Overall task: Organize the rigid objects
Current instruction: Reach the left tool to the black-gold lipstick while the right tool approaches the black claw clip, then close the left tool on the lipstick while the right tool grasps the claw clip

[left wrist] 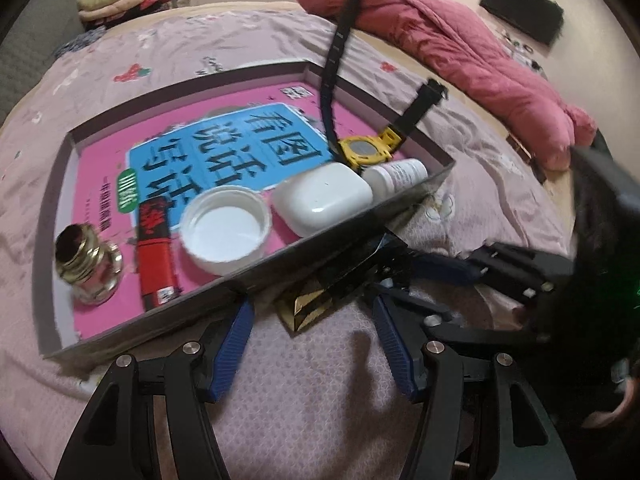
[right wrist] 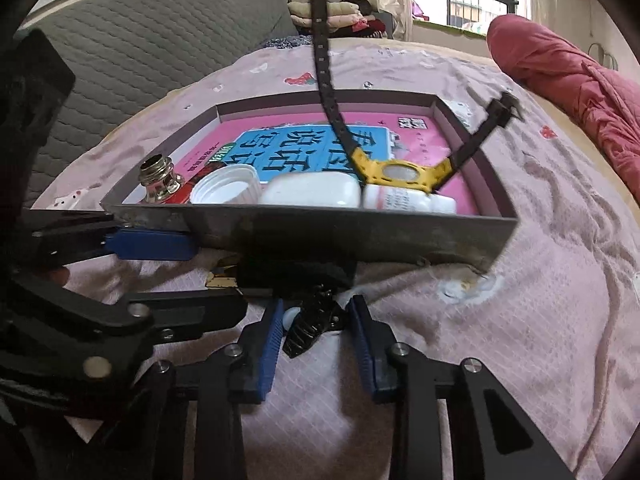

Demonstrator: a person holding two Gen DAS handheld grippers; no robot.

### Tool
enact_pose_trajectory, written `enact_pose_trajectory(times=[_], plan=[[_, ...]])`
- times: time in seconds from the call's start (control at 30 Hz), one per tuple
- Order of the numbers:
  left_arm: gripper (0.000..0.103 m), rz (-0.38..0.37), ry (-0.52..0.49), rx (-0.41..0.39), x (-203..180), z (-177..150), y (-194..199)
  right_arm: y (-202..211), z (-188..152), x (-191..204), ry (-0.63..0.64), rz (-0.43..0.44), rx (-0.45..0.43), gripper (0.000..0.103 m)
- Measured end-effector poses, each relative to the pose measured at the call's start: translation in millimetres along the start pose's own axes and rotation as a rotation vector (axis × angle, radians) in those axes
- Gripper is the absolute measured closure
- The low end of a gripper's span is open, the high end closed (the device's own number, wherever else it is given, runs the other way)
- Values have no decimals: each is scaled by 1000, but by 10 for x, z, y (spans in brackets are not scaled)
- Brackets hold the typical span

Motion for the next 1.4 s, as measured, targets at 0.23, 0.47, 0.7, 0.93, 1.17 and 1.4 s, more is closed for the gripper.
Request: enact_pose_trajectory(times=[0.23, 0.47, 0.7, 0.93, 1.17, 1.4], plan=[[39, -31, -91, 47, -202, -3, -213, 252, -67, -284, 0, 0, 10, 69], [39, -19, -197, 88, -364, 30, -413, 314, -91, -428, -34, 22, 15, 69], [40, 16, -431, 64, -681, 2, -408, 353, -100, -478, -72, 29, 12, 69], [43, 16, -603, 84, -916, 8, -539, 425, -133, -553, -82, 22, 29, 69], [69, -13, -664, 90, -1107, 62, -674, 415, -181, -655, -129, 42, 50, 69], [78, -103, -393, 76, -827, 195, -641, 463, -121, -675, -143, 48, 27, 69]])
Point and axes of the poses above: each gripper's, at about its wrist camera, not at the fingertips, and y roughly against the way its jaws point, x to its left, z to its top, the point moved 4 cm from there along -y, roughly the way its jaws point, and after that the axes turned 12 degrees about -x, right-handed, at the moved point
